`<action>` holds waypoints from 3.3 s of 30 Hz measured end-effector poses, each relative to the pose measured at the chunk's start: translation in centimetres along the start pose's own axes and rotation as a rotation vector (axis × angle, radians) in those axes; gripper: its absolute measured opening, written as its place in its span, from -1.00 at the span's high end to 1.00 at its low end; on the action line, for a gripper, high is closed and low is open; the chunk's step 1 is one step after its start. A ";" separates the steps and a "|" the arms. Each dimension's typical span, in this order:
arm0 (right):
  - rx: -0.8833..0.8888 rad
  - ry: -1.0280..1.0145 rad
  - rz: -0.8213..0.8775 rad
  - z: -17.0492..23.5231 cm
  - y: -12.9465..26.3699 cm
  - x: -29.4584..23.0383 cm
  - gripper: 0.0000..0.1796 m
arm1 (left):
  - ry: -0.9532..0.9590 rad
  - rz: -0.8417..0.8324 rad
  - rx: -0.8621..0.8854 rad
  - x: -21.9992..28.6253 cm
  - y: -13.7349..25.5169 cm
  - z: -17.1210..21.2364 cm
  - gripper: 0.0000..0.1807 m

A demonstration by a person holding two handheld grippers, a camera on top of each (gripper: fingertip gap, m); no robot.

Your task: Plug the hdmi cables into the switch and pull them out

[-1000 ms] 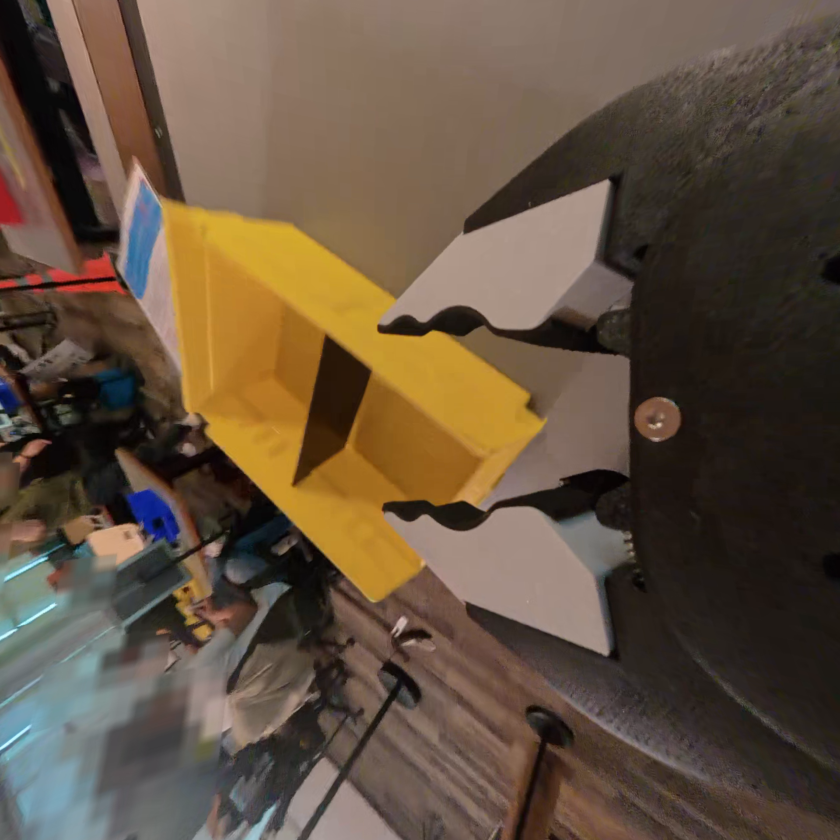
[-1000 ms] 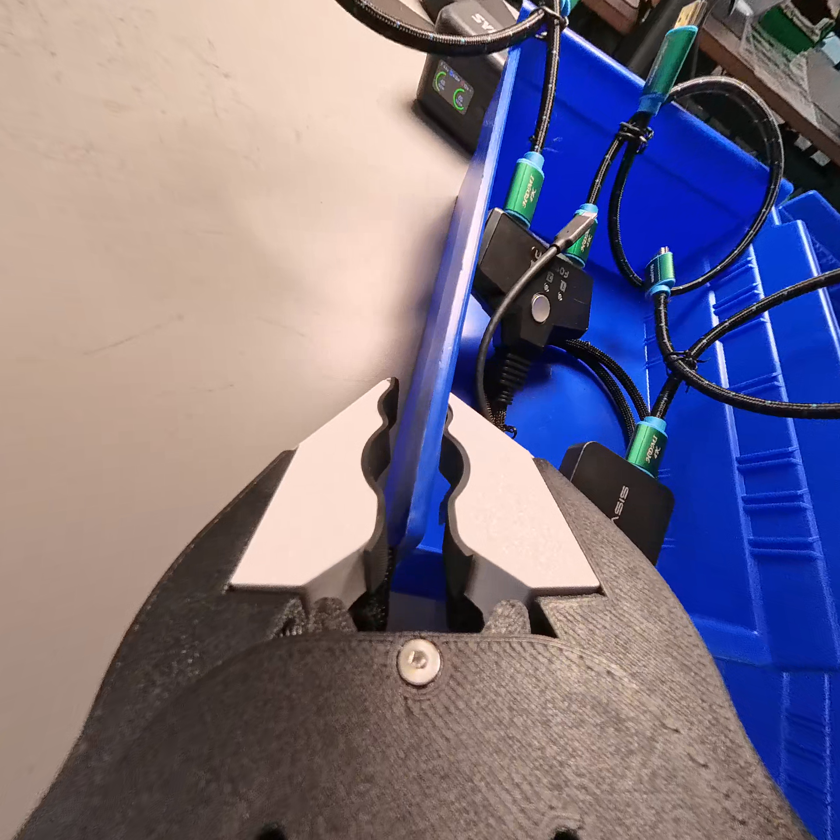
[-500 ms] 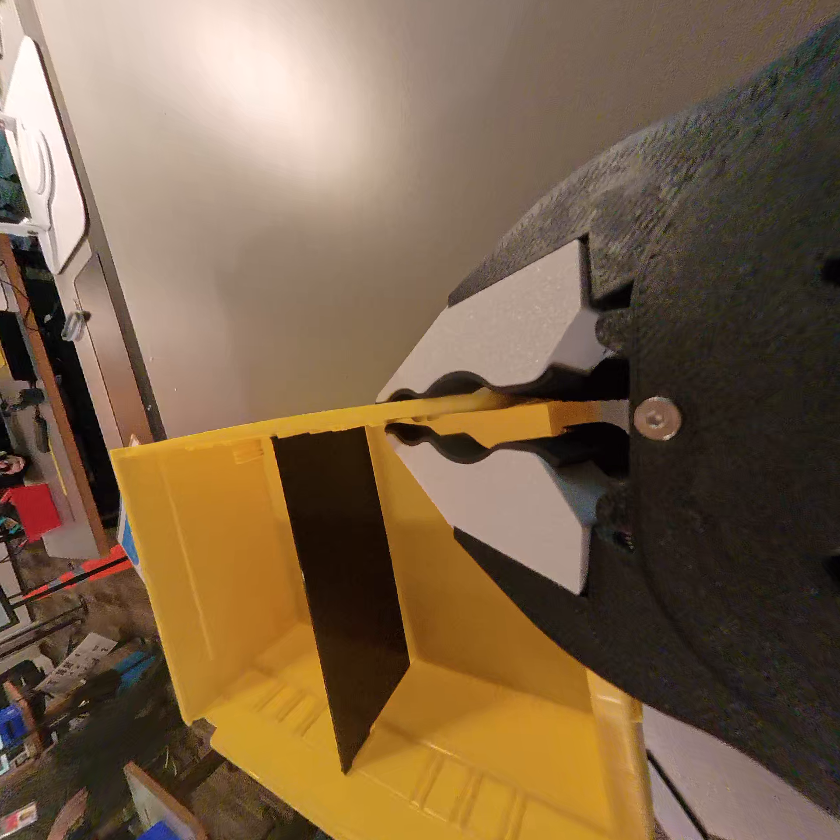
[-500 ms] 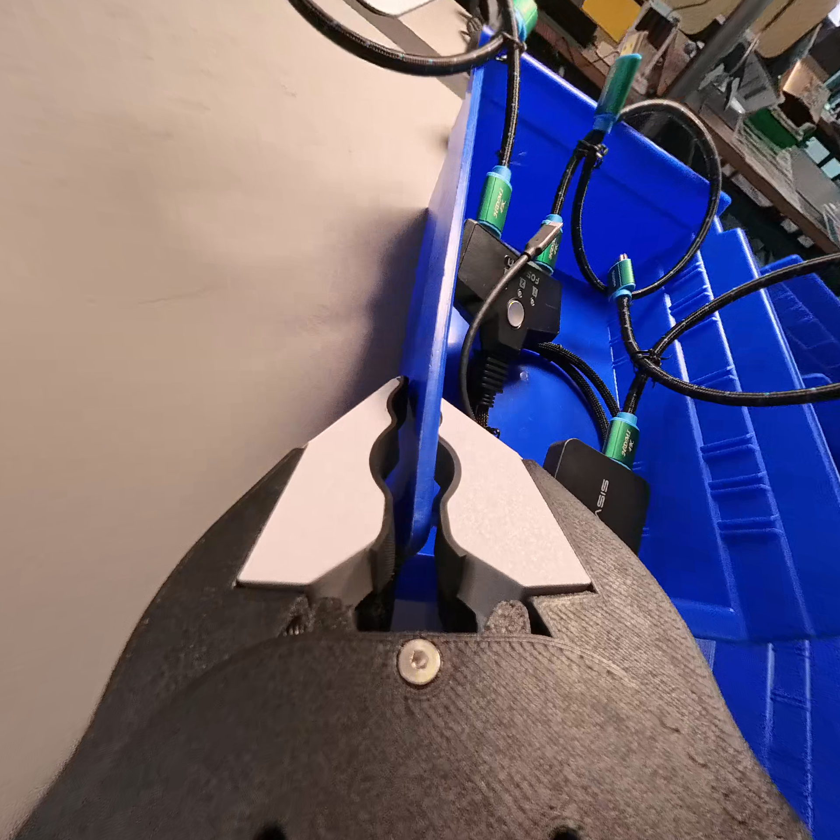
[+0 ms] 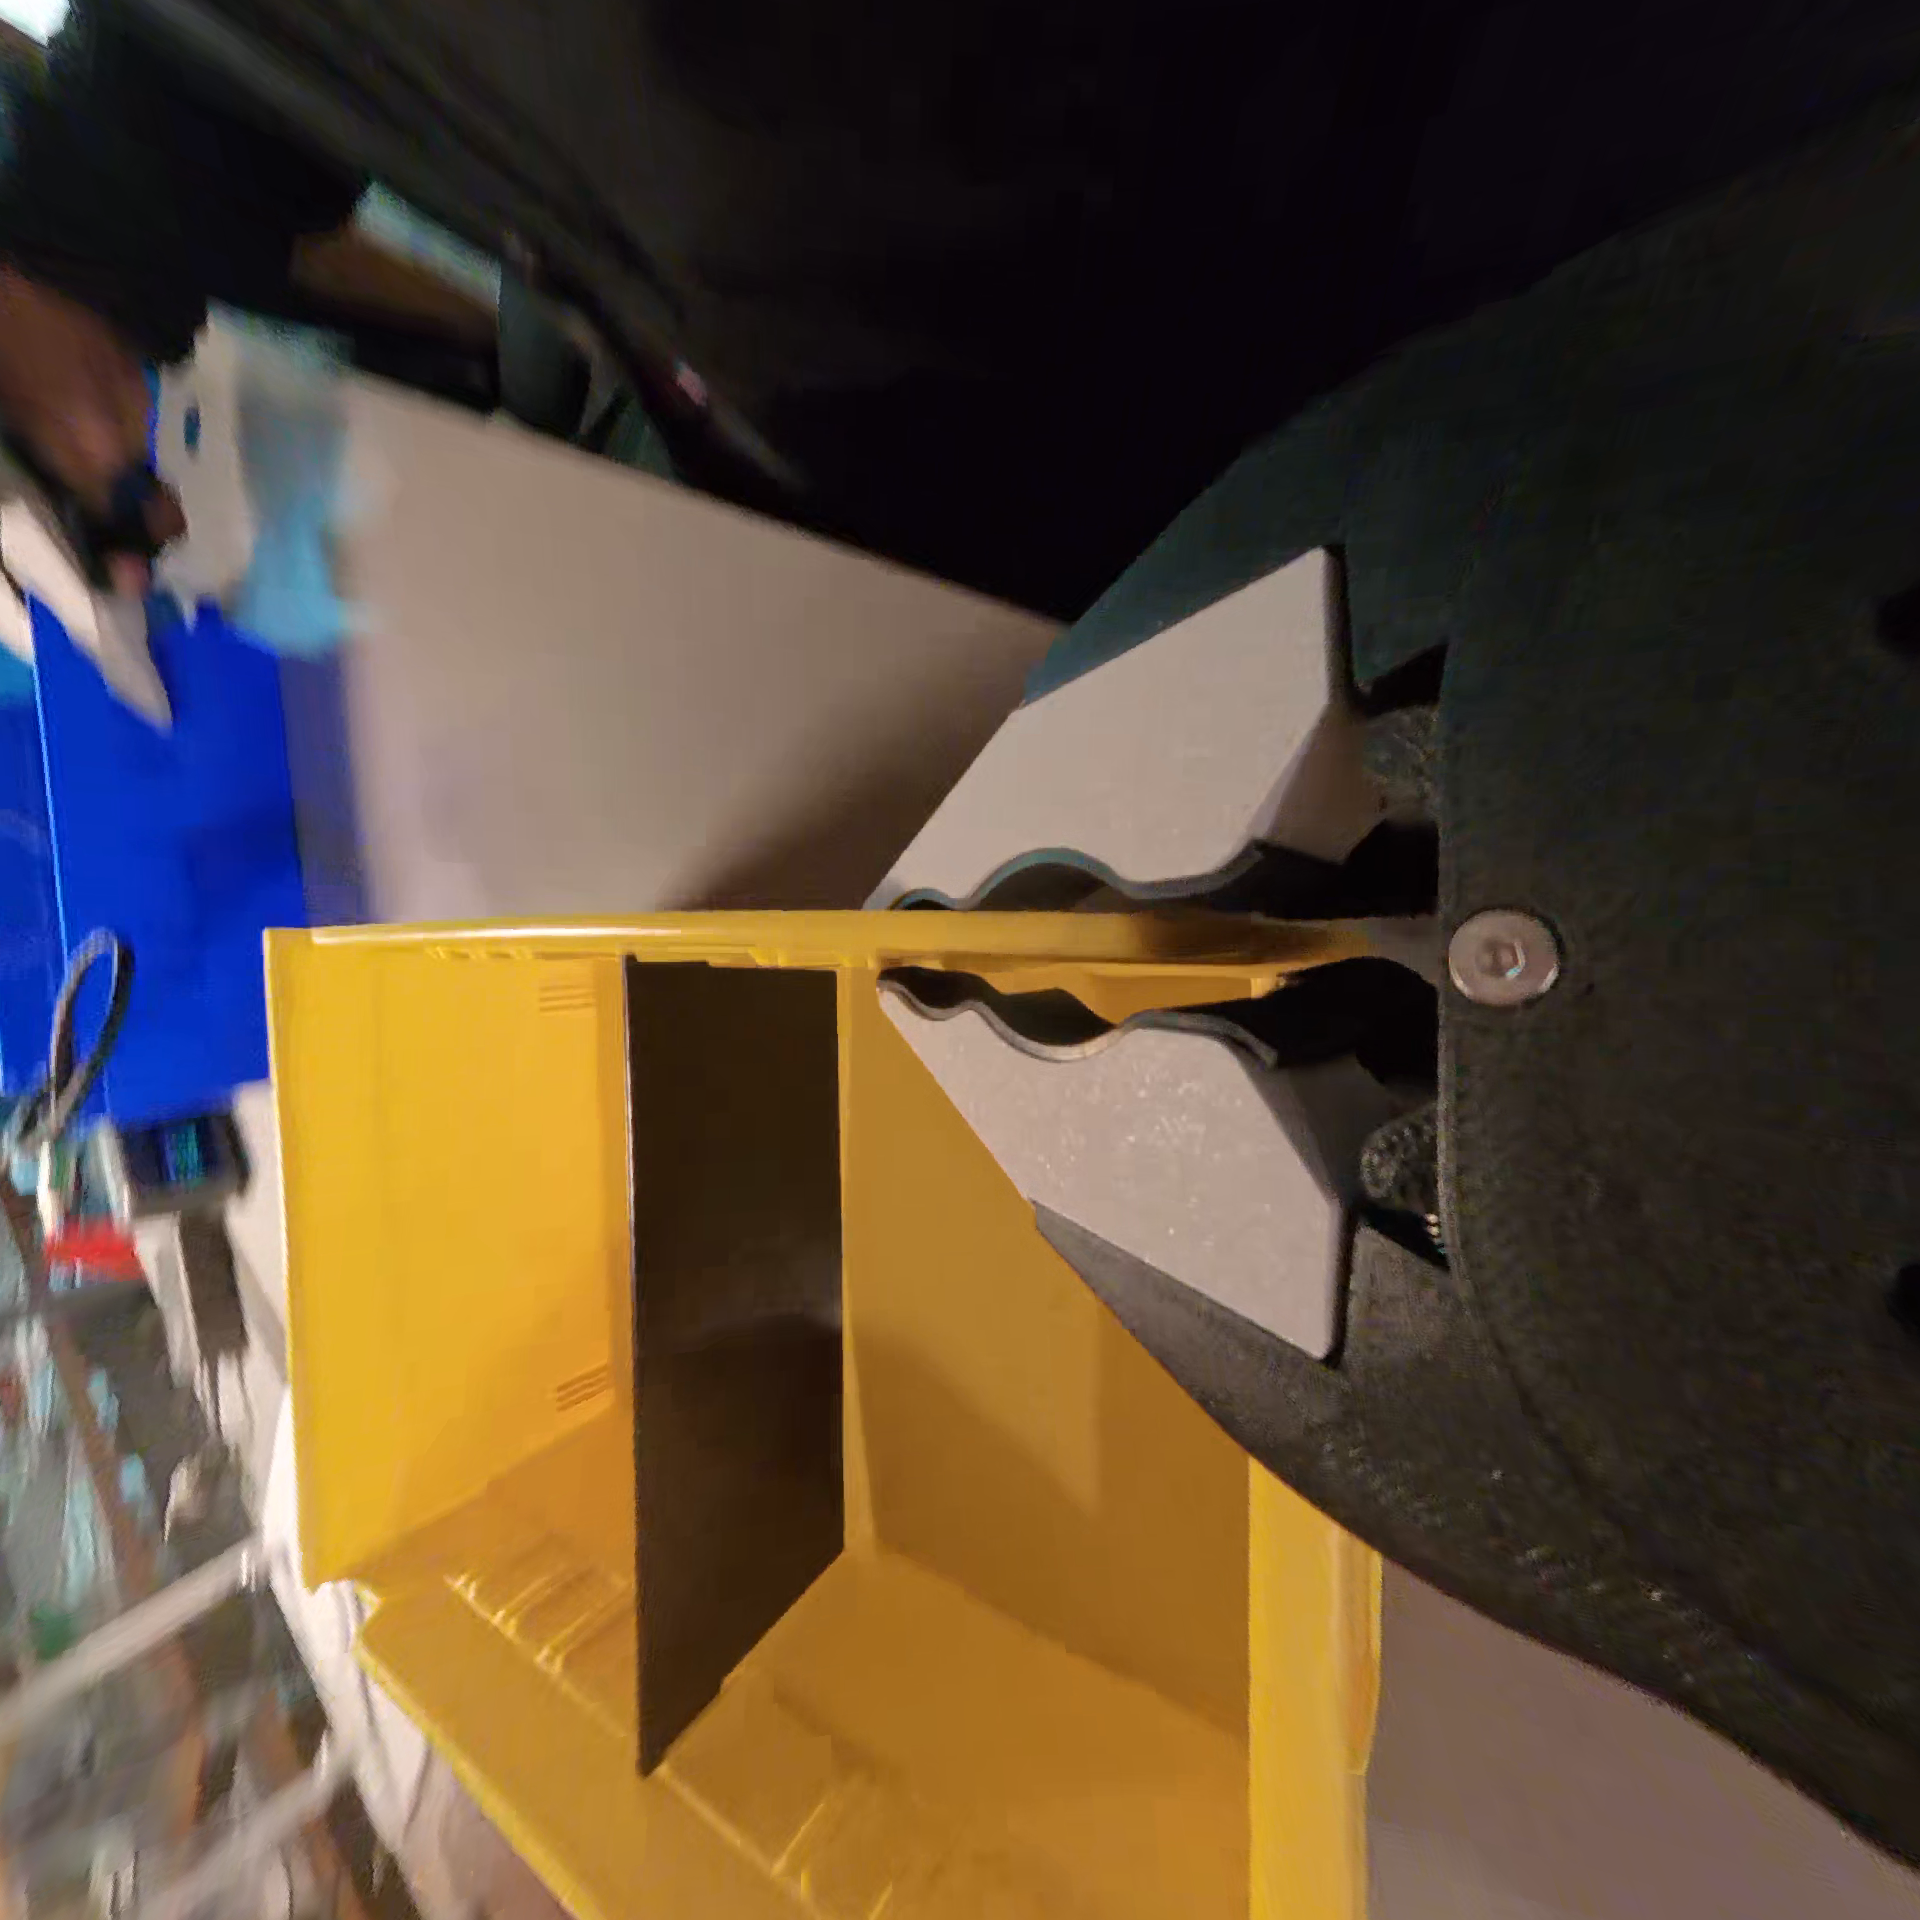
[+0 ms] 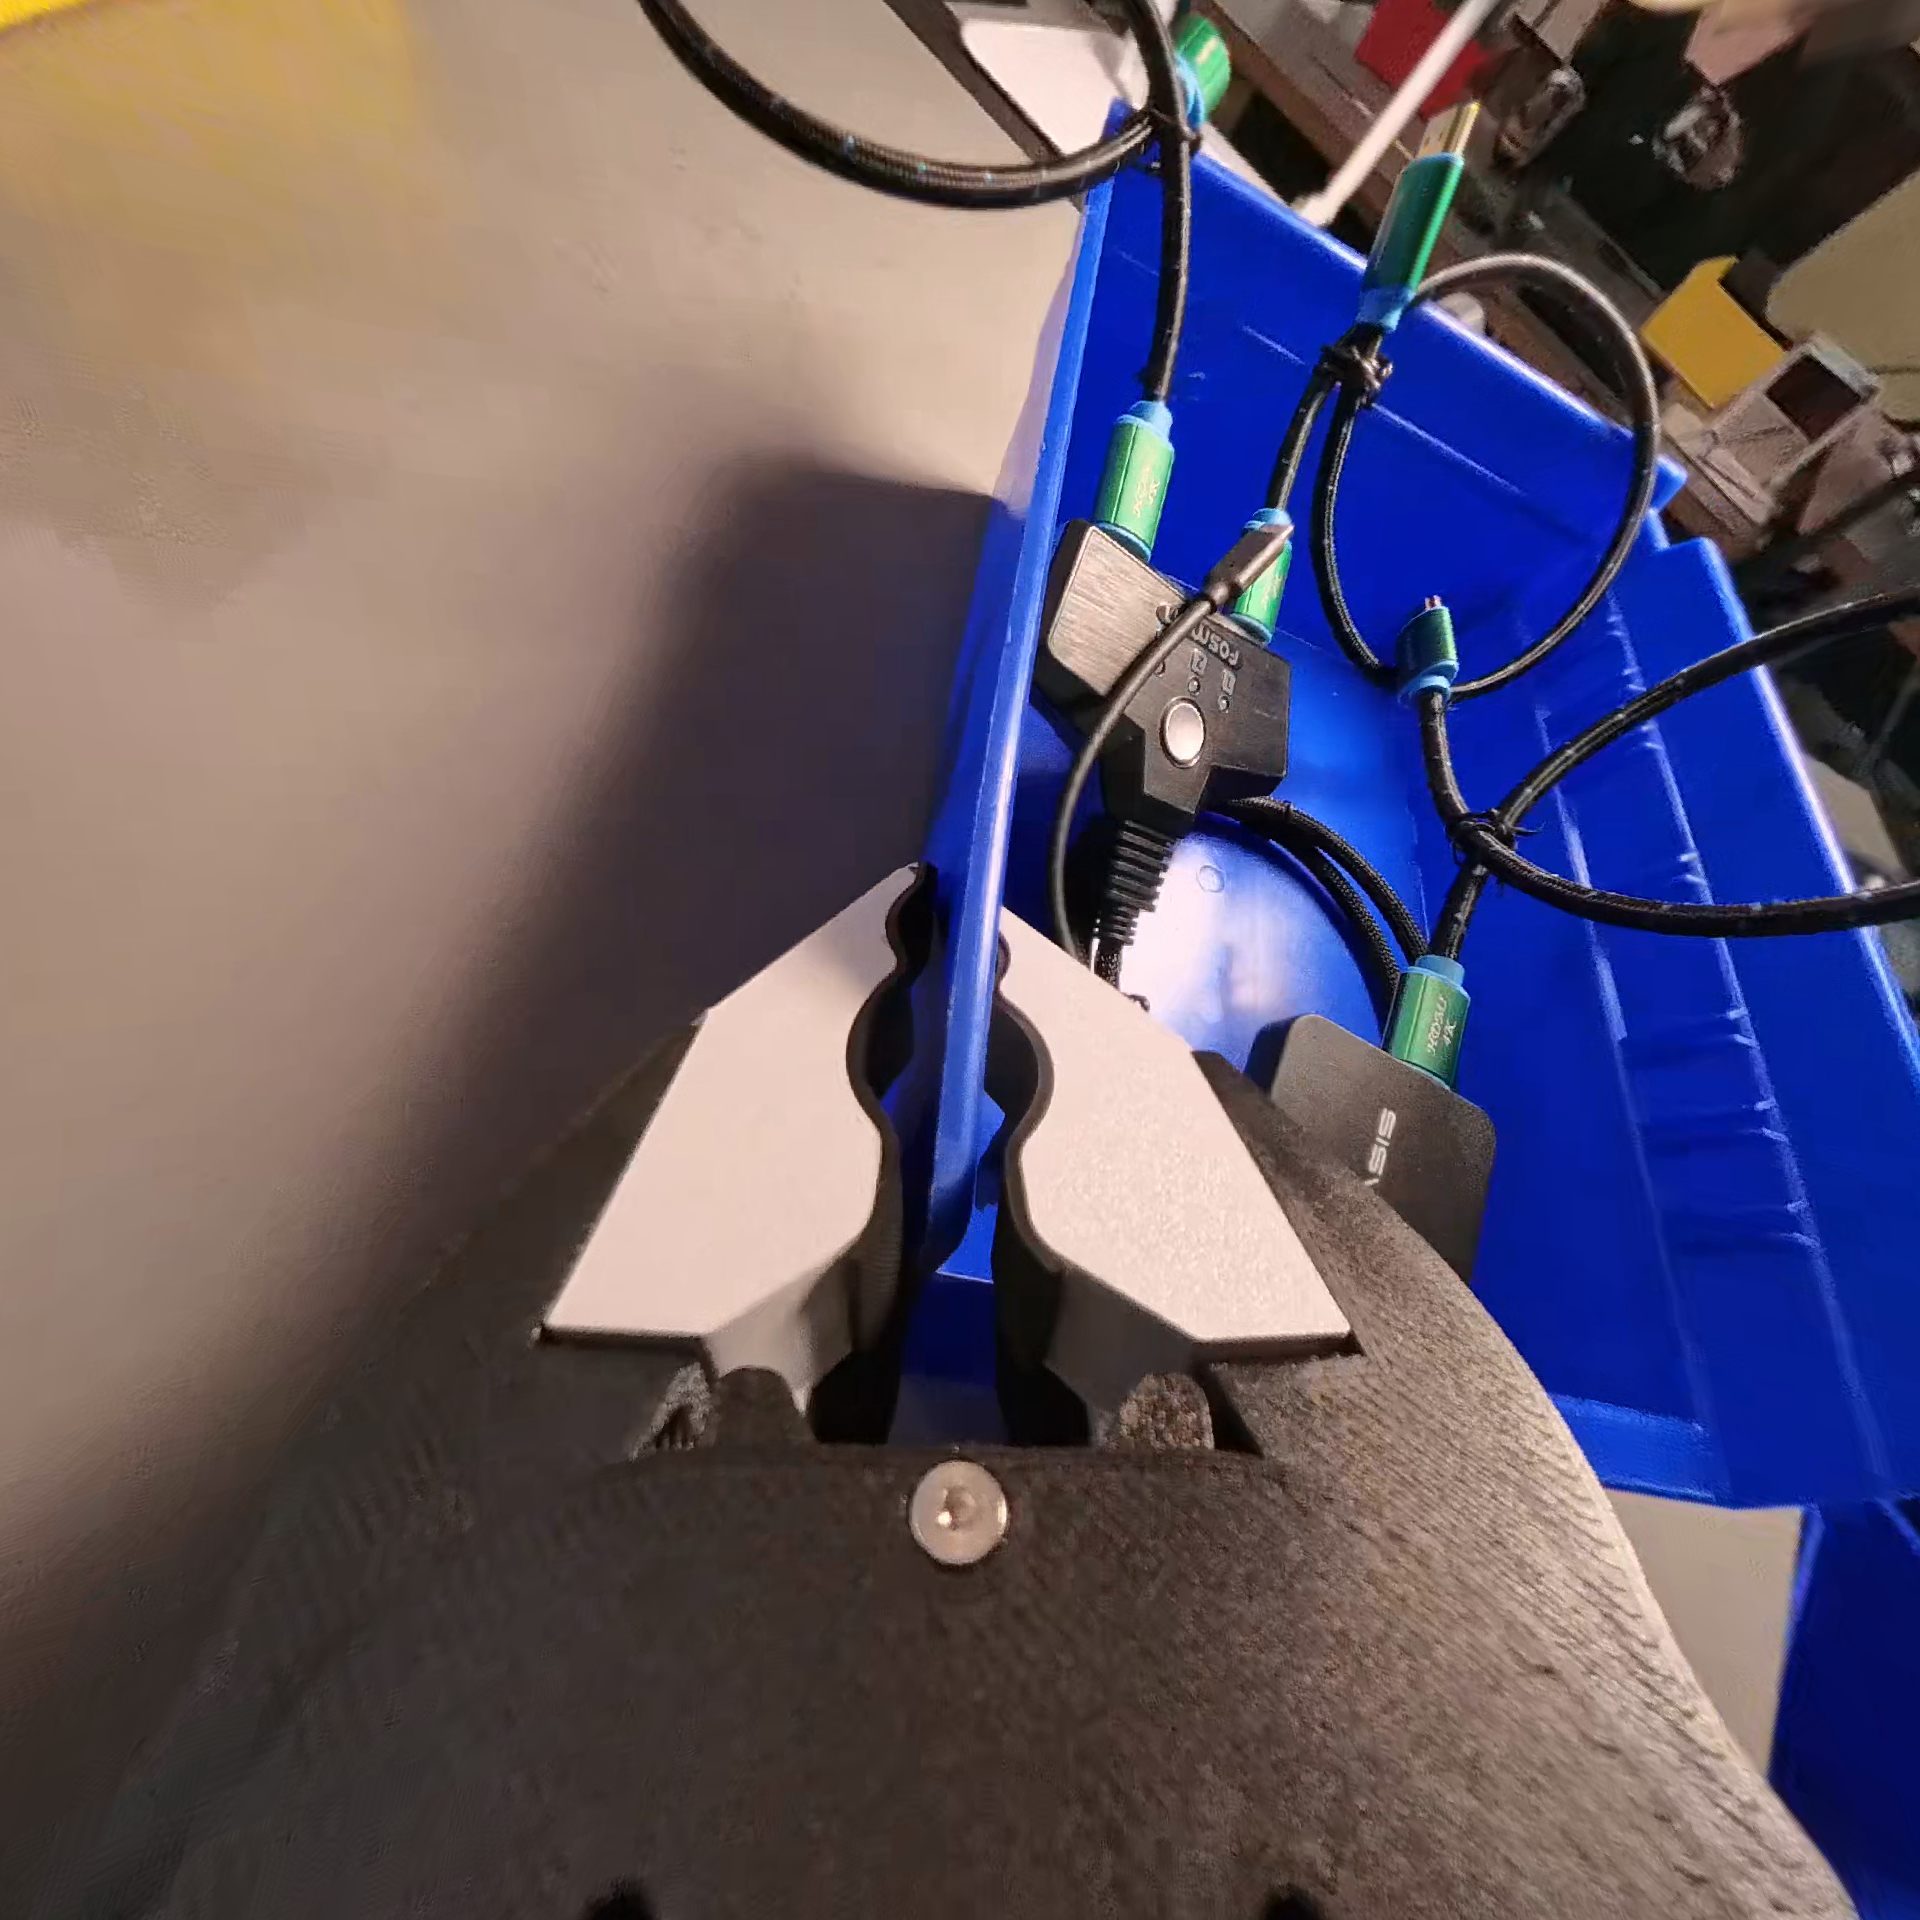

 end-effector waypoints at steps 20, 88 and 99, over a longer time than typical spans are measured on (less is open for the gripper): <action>0.184 0.182 -0.356 -6.2 -4.9 -5.9 0.95 | -0.028 0.408 -0.038 4.1 -1.4 -0.8 0.90; -0.214 0.080 -0.308 -10.8 -0.2 1.0 0.49 | 0.302 -0.702 -0.768 -17.8 -1.2 -13.8 0.26; -0.340 0.237 -0.574 -12.3 -8.1 -12.5 0.39 | 0.152 -0.179 -0.928 -13.6 -23.1 -13.8 0.18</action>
Point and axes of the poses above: each gripper's, where its closed fingertips meet, y back along the fingers, z out of its underside, x = y × z across the jaws, the point moved 10 cm from there along y, back along the fingers, and after that the axes turned 9 degrees about z, right-handed, at the moved point
